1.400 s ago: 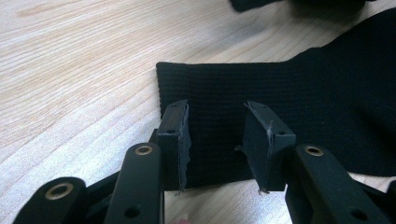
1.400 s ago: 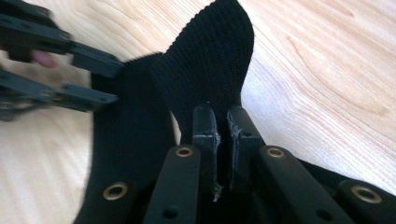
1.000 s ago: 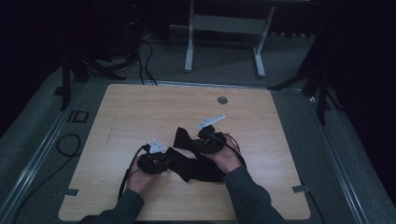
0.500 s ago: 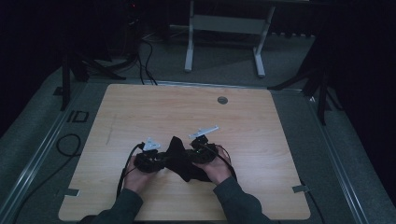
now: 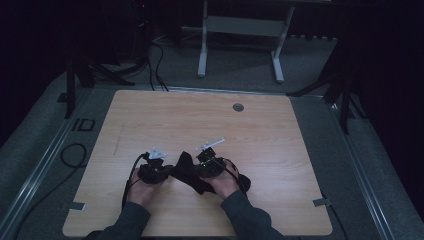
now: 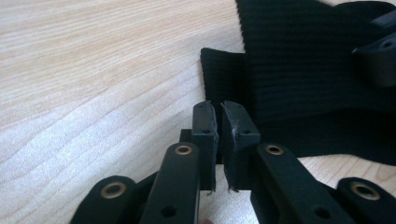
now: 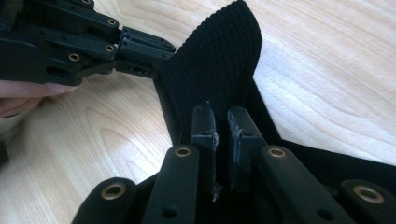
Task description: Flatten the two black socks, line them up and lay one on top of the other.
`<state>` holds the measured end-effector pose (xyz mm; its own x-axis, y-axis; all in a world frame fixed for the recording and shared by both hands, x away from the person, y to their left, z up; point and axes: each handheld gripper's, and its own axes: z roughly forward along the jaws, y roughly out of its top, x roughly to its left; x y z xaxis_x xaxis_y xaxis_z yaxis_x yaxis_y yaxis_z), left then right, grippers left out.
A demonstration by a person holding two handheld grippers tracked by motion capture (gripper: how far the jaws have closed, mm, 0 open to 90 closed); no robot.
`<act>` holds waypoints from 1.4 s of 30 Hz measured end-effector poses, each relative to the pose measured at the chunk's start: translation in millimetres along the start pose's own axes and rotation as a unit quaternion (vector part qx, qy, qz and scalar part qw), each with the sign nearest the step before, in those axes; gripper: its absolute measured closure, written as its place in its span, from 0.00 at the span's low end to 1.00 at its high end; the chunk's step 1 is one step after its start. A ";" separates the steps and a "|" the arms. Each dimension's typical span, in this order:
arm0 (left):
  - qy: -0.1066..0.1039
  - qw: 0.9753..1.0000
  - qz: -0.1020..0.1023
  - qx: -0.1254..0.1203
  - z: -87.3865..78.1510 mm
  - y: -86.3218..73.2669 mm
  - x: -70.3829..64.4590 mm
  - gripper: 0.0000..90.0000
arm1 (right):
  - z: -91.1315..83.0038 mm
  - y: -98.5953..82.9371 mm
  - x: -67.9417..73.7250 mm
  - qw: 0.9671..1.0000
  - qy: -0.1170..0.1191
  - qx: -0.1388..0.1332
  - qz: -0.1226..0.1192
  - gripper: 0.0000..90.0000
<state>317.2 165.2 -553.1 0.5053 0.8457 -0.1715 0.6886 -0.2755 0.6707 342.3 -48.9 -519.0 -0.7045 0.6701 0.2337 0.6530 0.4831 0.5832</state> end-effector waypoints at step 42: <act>0.009 0.998 0.058 0.006 6.0 5.9 -19.6 0.98 | -5.3 0.0 4.2 0.999 -0.004 -0.010 -0.031 0.67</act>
<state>314.4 144.3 -550.1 0.5736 0.8152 -0.0802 0.6321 -0.3782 0.6763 337.9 -49.1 -513.8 -0.7409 0.6441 0.1902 0.6028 0.5129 0.6112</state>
